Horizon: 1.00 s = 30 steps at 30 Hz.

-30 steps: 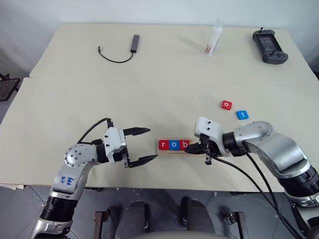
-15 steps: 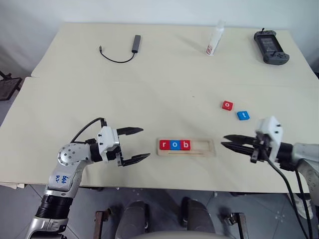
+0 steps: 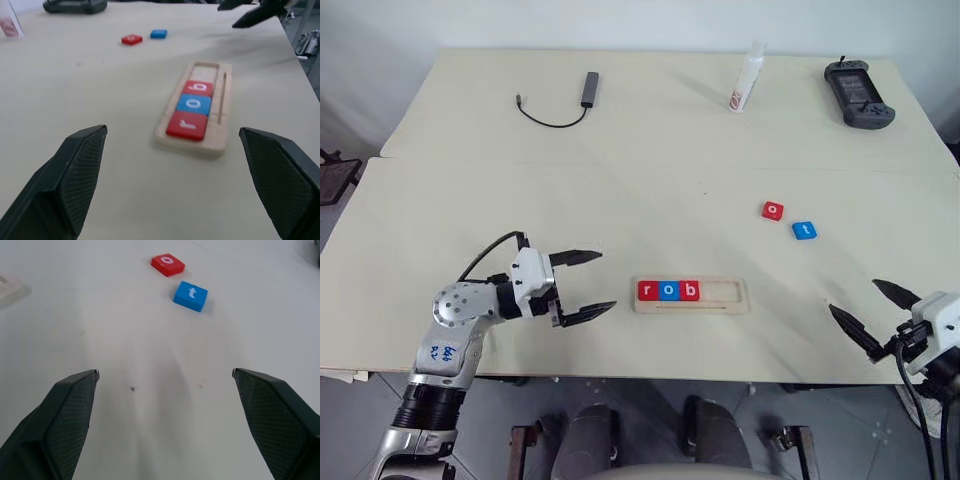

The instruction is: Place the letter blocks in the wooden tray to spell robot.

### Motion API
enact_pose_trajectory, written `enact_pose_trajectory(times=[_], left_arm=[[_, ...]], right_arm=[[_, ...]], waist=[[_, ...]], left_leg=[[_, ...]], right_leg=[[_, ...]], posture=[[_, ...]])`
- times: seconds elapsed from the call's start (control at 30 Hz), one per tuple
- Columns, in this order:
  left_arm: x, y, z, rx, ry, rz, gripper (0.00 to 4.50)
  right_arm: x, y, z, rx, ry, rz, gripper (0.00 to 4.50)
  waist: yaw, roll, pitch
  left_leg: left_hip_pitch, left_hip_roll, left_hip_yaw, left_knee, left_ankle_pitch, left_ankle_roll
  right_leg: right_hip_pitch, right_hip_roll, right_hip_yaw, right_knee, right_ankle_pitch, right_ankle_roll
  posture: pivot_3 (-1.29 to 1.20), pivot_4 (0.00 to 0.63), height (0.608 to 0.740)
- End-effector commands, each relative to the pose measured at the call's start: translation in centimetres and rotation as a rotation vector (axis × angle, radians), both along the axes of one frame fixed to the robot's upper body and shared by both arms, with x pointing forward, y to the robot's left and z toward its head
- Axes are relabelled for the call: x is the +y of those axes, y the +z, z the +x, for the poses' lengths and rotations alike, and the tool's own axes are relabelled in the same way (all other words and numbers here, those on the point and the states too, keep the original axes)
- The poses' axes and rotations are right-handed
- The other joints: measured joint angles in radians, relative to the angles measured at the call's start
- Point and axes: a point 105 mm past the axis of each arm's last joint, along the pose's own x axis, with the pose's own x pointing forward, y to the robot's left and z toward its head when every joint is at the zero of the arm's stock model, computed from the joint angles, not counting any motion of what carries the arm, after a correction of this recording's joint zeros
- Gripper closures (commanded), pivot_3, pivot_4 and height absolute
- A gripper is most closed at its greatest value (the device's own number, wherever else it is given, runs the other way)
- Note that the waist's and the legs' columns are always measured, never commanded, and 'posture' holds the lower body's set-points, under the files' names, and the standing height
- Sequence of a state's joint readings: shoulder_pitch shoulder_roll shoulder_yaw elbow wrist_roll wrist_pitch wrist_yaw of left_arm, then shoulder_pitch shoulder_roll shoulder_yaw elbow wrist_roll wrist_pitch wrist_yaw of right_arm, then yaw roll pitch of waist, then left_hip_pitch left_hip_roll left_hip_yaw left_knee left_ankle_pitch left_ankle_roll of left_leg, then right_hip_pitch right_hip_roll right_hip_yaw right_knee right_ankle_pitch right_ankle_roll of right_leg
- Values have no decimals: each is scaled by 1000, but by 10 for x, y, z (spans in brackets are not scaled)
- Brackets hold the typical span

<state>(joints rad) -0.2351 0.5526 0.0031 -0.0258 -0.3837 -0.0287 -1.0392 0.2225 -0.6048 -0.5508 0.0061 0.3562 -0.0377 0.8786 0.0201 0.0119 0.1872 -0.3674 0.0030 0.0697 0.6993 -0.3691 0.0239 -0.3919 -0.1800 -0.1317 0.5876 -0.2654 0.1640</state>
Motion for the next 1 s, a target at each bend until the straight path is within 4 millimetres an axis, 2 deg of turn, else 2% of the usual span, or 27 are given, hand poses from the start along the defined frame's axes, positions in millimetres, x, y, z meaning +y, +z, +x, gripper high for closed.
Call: enact_pose_trajectory(times=[0.03,0.13,0.2,0.37,0.53,0.73,1.0], left_arm=[[0,10,1,-45,4,-16,0],[-2,9,1,-47,0,-12,0],[-4,9,0,-48,-2,-13,0],[-4,9,-1,-54,0,-14,0],[-6,8,0,-64,9,-20,0],[-12,5,-5,-60,8,-35,0],[-11,4,-8,-51,18,-38,0]], right_arm=[[0,11,6,-23,-3,11,18],[15,38,38,-96,3,81,18],[21,50,57,-64,1,103,18],[38,63,84,142,17,82,18],[48,77,124,285,-13,70,18],[41,79,140,376,-95,9,18],[42,77,138,427,-101,-14,18]], waist=[[-1,0,0],[-11,0,0],[-22,2,0],[-14,3,0],[-22,3,0],[-18,3,0],[-22,3,0]], left_leg=[[0,0,0,0,0,0],[0,1,0,0,0,0],[1,1,-1,1,0,0],[-1,1,-3,1,1,0],[-2,0,-1,1,0,0],[-4,-1,-3,0,0,0],[-4,-1,-2,-1,0,1]], right_leg=[[0,0,0,0,0,0],[0,0,0,0,0,0],[0,0,2,1,0,0],[-1,0,-2,2,-1,-1],[-2,-1,-2,2,0,-1],[-2,-1,-4,0,-1,-1],[-2,-1,-4,0,-1,-1]], posture=[[0,150,740],[0,150,740],[0,150,740],[0,150,740],[0,150,740],[0,150,740],[0,150,740]])
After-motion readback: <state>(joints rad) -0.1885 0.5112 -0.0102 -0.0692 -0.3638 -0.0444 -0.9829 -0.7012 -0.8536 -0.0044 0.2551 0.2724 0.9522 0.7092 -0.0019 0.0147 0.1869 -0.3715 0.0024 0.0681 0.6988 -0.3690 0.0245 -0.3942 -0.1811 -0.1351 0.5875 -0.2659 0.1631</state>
